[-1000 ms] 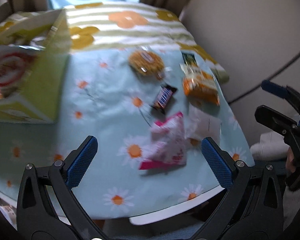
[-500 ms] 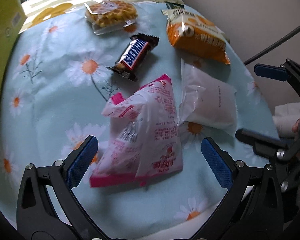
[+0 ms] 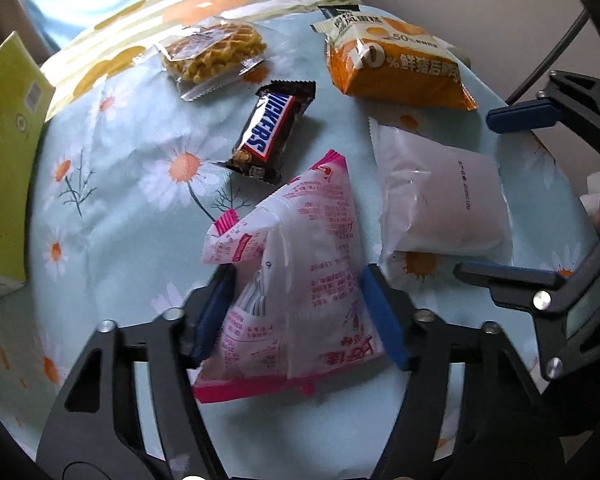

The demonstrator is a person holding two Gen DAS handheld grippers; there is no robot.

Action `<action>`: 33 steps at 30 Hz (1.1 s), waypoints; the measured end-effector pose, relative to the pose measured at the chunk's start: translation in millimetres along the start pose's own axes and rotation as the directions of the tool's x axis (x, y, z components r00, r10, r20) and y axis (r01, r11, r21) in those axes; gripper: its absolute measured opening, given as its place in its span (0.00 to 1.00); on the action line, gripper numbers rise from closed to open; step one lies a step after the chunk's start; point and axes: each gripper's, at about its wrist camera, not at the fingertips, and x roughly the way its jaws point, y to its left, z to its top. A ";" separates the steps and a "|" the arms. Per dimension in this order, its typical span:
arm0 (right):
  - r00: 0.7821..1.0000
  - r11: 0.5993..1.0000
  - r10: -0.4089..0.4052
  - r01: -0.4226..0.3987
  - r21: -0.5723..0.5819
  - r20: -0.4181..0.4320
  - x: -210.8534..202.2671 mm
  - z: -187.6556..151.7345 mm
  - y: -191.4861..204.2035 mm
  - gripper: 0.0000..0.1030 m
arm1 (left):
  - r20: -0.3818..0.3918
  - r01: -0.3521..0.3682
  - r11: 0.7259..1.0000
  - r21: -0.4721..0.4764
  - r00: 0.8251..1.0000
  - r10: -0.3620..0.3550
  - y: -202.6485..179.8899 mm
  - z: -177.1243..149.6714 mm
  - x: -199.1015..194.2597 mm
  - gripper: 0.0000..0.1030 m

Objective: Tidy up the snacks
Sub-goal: 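Grasp the pink-white candy bag with left tool while right tool grasps the white packet, then carry the pink-white bag into the box with left tool while right tool drops the white packet in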

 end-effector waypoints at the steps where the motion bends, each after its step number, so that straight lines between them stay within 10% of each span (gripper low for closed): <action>1: 1.000 1.000 0.004 -0.004 -0.003 -0.002 1.3 1.8 -0.2 0.98 | -0.001 0.006 1.000 -0.003 1.000 -0.006 2.7 1.7 -1.4 0.49; 18: 0.997 0.997 0.048 -0.052 -0.049 -0.062 25.6 9.6 7.4 0.68 | -0.005 0.037 0.996 -0.083 0.999 -0.037 41.3 -1.0 -15.5 0.42; 33: 0.998 0.997 0.056 -0.057 0.058 0.025 -22.1 12.9 23.7 0.63 | 0.062 0.001 0.991 -0.136 0.998 0.007 63.1 6.9 -68.0 0.42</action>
